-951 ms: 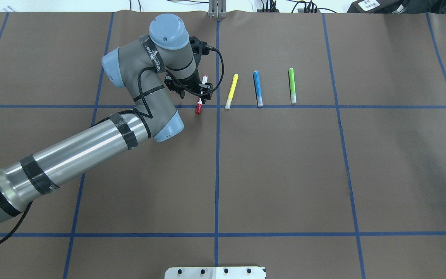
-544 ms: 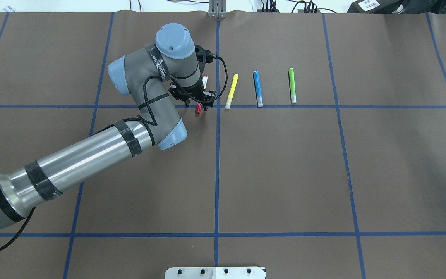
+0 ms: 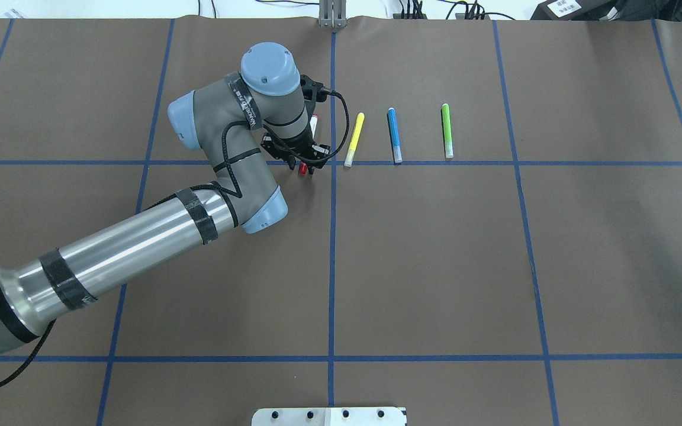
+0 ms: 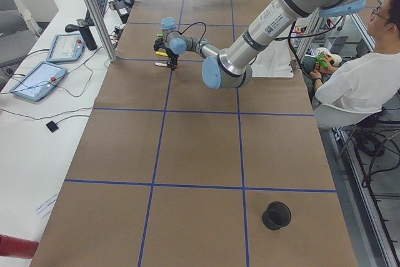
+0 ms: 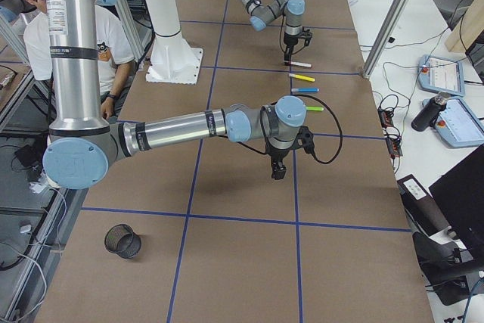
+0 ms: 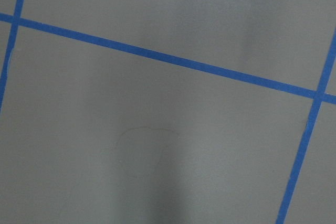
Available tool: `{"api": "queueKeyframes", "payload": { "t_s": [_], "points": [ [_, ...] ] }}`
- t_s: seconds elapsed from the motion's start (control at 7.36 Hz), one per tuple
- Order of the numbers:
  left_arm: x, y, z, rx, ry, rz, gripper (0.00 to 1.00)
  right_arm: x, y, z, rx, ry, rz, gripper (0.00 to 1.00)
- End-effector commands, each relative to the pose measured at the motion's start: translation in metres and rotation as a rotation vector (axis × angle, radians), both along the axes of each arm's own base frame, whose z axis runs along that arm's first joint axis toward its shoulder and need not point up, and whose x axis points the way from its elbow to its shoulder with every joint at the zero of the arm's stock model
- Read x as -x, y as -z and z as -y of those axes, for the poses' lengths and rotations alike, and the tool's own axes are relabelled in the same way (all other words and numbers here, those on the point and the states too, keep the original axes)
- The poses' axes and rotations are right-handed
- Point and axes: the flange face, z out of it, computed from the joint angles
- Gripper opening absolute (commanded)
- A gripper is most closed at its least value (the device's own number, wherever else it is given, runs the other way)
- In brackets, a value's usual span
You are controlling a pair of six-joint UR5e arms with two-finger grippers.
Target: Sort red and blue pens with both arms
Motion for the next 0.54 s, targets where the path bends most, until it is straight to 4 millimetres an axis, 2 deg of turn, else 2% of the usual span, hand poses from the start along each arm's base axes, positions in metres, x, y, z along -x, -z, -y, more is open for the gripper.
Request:
{"api": "queueKeyframes", "payload": {
  "t_s": [0.0, 0.27, 0.41],
  "points": [
    [0.002, 0.006, -0.001, 0.043, 0.043, -0.012, 0.0, 0.002, 0.0, 0.002, 0.002, 0.002, 0.001, 1.0],
    [0.037, 0.032, 0.015, 0.046, 0.08, -0.039, 0.0, 0.004, 0.015, 0.01, 0.007, -0.03, 0.006, 1.0],
    [0.063, 0.039, 0.025, 0.078, 0.077, -0.059, 0.0, 0.015, 0.039, 0.024, 0.044, -0.091, 0.013, 1.0]
  ]
}}
